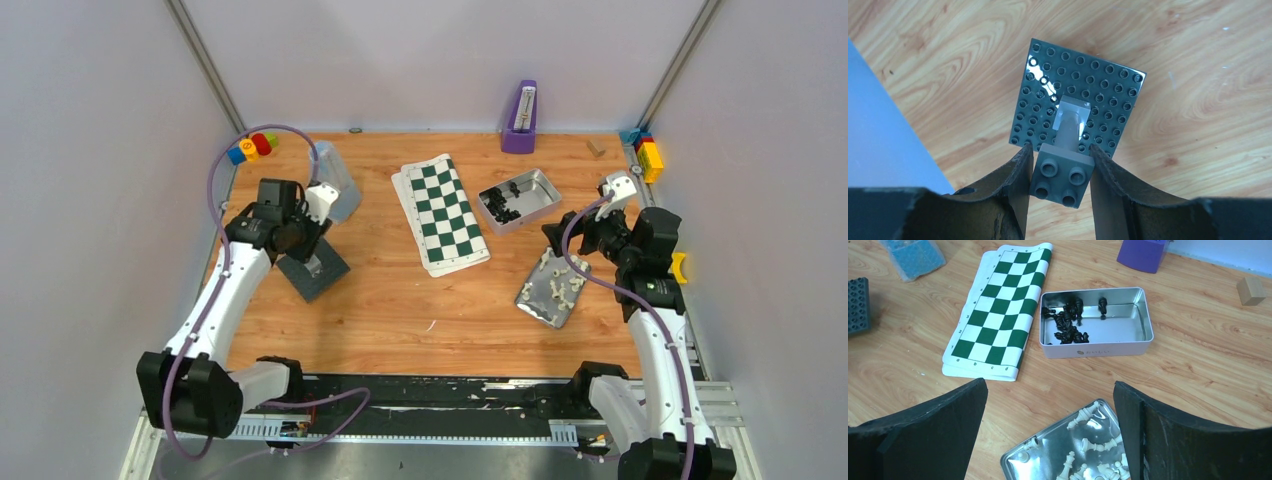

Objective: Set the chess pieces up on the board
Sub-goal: Place the distractor at the center of the board.

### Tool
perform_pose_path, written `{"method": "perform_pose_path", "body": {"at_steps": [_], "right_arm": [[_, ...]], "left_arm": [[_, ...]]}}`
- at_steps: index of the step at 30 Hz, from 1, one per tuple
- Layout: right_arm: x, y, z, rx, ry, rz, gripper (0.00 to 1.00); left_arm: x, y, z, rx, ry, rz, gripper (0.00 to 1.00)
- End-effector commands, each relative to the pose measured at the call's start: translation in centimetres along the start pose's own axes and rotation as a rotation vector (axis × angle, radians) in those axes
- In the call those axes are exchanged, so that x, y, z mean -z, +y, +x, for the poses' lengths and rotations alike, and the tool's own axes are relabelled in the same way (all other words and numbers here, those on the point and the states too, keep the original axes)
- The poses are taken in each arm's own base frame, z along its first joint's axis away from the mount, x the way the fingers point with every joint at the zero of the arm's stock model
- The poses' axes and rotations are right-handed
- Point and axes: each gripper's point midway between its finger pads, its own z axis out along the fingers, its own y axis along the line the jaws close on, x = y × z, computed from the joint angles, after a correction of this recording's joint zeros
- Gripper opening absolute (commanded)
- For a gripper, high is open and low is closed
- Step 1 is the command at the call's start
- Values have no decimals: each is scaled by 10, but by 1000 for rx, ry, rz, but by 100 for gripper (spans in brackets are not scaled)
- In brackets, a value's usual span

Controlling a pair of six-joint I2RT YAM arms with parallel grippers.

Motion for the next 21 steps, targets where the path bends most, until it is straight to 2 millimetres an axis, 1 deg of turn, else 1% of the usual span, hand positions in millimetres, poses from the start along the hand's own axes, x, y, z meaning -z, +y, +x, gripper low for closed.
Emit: {"method": "perform_pose_path", "body": {"at_steps": [1, 2, 3, 4, 5, 6, 8, 11, 14, 17, 18, 21], "right_arm": [[3, 7, -6, 42, -31, -38, 100], [3, 8, -6, 45, -33, -40, 100], [4, 9, -7, 47, -35, -45, 100], [5, 11, -8, 48, -39, -54, 100], [5, 13, -9, 50, -43, -62, 100], [6, 15, -10, 53, -48, -71, 100], [7, 18, -11, 58, -52, -85, 100], [7, 17, -10, 56, -48, -84, 100], [6, 16, -8, 51, -42, -83, 100], [4, 14, -8, 44, -36, -73, 100], [5, 14, -11, 44, -38, -70, 100], [12, 29, -16, 67, -57, -141, 100]], "left_arm": [[-2, 26, -9, 70, -52, -9, 43], [-6, 28, -8, 89, -48, 4, 43], [-6, 36, -6, 116, -47, -7, 43], [-11, 36, -6, 133, -40, 11, 43], [-9, 48, -3, 172, -38, -9, 44], [-13, 50, 0, 197, -29, 5, 44], [-14, 64, 4, 257, -23, -9, 44], [-12, 79, 3, 300, -34, -31, 45], [-14, 88, 6, 323, -33, -46, 47], [-19, 89, 7, 335, -20, -34, 56], [-21, 89, 7, 339, -14, -29, 61], [-20, 92, 6, 352, -18, -45, 70]]}}
